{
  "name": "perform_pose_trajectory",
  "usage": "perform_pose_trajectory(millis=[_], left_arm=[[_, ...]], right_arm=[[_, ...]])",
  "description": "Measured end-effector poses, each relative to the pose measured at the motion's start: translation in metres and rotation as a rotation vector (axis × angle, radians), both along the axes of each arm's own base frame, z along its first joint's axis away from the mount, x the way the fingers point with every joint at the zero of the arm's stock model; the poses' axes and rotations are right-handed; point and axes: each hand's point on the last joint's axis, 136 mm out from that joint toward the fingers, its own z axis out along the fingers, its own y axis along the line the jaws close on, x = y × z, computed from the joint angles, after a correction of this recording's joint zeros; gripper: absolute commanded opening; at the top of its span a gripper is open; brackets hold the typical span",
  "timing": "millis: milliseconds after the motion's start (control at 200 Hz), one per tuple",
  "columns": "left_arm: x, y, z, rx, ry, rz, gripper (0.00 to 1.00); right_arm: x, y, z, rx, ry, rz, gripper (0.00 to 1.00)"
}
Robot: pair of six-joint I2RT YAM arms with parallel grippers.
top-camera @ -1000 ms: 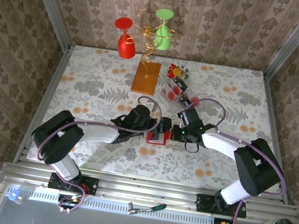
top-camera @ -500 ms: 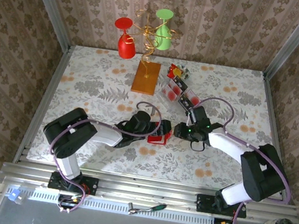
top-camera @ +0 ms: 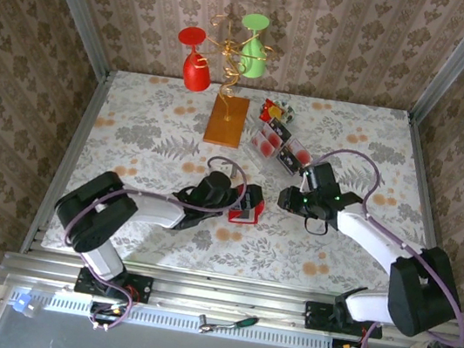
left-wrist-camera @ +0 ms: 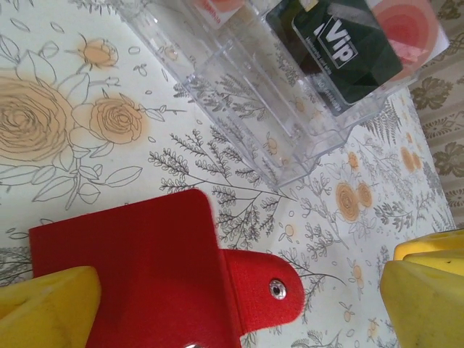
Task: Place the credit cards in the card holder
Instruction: Close the card holder at the center of the table.
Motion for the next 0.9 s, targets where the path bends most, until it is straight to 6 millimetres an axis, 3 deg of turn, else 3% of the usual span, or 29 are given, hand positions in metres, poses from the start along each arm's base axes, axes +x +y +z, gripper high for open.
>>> perform_pose_trajectory(millis=[105, 220, 360, 535, 650, 750, 900], left_arm=[[0.004, 0.008, 0.012, -0.007, -0.011, 0.013, 1.00], [0.015, 0.020, 0.018, -0.007, -0.016, 0.046, 1.00], [0.027, 0.044, 0.029, -0.009, -0.018, 0.098, 1.00], [0.048, 0.101, 0.057, 0.003, -0.042, 0.228, 1.00], [0.054, 0.138, 0.066, 0.033, -0.043, 0.310, 1.00], [0.053, 0.159, 0.061, 0.071, -0.018, 0.348, 1.00], [0.043, 0.169, 0.042, 0.142, 0.039, 0.342, 1.00]], right_arm=[[-0.004, 0.009, 0.007, 0.013, -0.016, 0.024, 0.33], [-0.010, 0.031, 0.017, 0.026, -0.032, 0.085, 0.31], [-0.020, 0.077, 0.042, 0.049, -0.073, 0.200, 0.30], [-0.025, 0.139, 0.057, 0.059, -0.083, 0.334, 0.30], [-0.021, 0.179, 0.054, 0.041, -0.073, 0.405, 0.28], [-0.015, 0.203, 0.041, 0.016, -0.056, 0.439, 0.25], [-0.009, 0.196, 0.009, -0.060, 0.001, 0.416, 0.24]])
